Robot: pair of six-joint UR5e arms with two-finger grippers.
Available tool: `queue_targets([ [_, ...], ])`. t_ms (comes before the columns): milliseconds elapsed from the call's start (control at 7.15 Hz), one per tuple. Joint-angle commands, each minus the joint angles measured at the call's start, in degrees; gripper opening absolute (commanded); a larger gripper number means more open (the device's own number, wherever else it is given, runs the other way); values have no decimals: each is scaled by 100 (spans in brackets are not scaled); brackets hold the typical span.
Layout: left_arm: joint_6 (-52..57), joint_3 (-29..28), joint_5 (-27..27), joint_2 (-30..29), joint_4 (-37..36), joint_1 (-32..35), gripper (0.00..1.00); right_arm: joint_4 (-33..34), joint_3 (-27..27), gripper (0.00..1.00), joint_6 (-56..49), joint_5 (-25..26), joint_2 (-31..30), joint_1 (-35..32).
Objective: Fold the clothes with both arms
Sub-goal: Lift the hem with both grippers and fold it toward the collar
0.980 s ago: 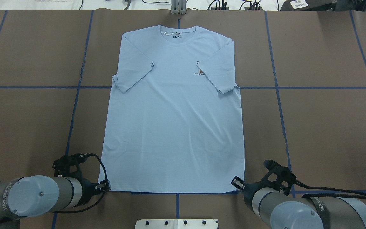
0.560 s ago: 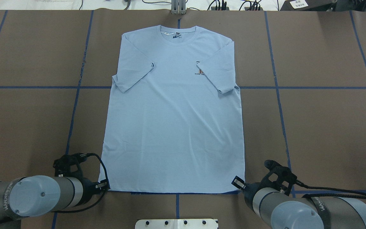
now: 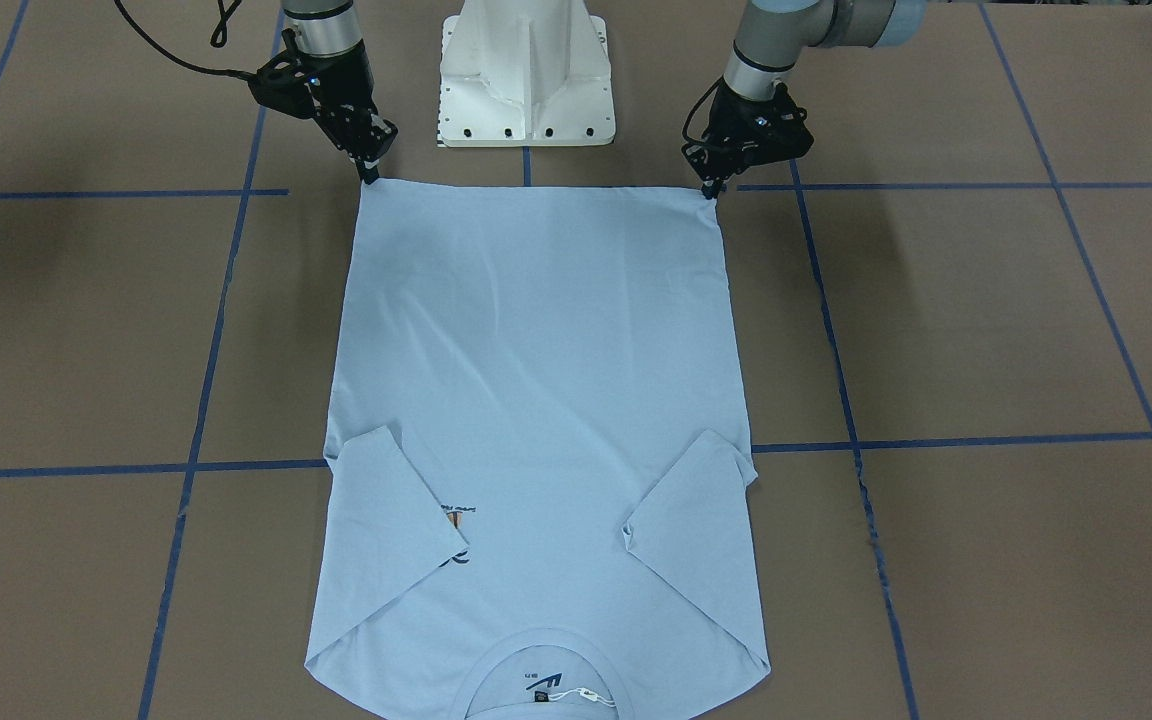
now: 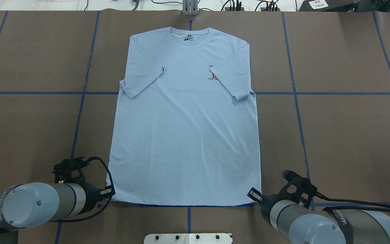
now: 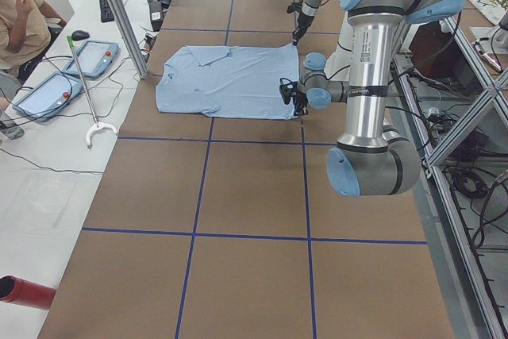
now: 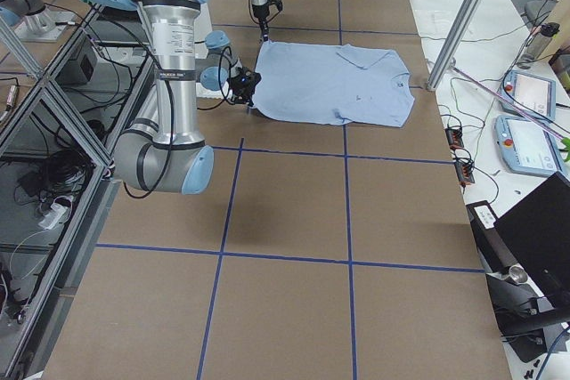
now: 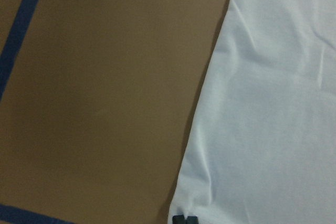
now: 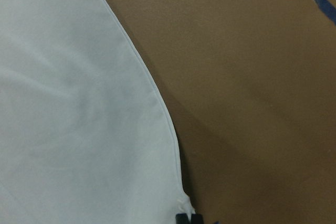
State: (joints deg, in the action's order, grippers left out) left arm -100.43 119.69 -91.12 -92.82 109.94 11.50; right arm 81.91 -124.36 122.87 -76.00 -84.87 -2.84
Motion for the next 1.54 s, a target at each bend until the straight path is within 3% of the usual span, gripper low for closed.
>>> queue_targets([
  [0,-281,482,7,1,-382,-76,0,9,-201,0,9,-2,-99,-6],
  [420,-740,1737,-72,-8,-1322,-455,0,542,-1535,0,26,-99,-872,380],
  [560,-767,2020,-220,-16,-1517,-386,0,710,-1765,0,9,-90,-864,198],
  [700,-672,1936,-178,-164,-1511,-316,0,729,-1768,0,-70,-90,-786,-178],
  [840,-418,1631,-169,-453,-1511,181,0,729,-1594,0,-384,-99,-524,-477],
  [980,167,1001,-186,-1161,-1519,743,0,747,-1026,0,-1152,-134,366,-1185],
  [1120,582,220,-204,-1742,-1511,1218,0,730,-264,0,-1778,-421,819,-1836],
  [1399,1881,-330,-231,-1888,-1406,2071,0,712,1152,0,-2861,-1596,1820,-3330],
])
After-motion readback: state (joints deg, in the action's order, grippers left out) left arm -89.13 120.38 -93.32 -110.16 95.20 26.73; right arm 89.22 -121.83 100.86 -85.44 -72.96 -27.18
